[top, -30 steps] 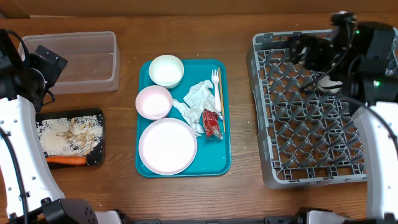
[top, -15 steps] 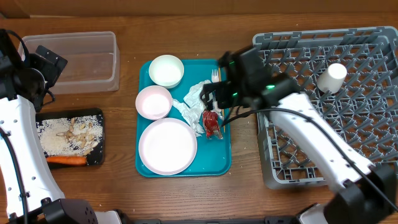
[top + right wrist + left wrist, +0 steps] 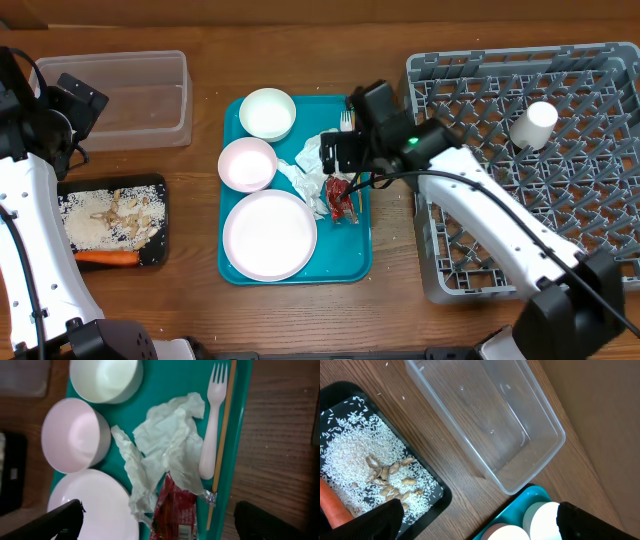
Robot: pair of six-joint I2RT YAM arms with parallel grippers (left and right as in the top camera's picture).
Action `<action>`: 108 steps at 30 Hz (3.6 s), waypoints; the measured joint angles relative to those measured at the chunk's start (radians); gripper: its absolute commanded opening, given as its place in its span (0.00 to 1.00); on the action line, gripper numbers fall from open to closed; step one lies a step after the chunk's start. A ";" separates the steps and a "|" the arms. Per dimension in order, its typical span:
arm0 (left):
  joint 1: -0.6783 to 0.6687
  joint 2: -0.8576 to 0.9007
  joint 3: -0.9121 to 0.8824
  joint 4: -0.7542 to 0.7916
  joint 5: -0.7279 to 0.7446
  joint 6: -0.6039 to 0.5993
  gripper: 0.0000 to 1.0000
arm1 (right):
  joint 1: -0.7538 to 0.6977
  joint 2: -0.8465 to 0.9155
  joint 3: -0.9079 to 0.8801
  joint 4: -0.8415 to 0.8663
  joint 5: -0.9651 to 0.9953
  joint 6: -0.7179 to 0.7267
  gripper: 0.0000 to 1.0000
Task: Sort waste into correct bins and load items into the dishwasher rack
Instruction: 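Move the right gripper to the white plate and grasp its edge, then lift the white plate and stand it upright in the dish rack's right side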
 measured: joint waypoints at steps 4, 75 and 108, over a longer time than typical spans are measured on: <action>0.000 0.000 0.000 0.000 0.000 0.000 1.00 | 0.002 -0.048 0.021 0.015 -0.104 0.004 1.00; 0.000 0.000 0.000 0.000 0.000 0.000 1.00 | 0.354 0.158 -0.166 -0.071 0.034 0.629 0.04; 0.000 0.000 0.000 0.000 0.000 -0.011 1.00 | -0.600 -0.124 0.357 -0.406 0.983 0.369 0.04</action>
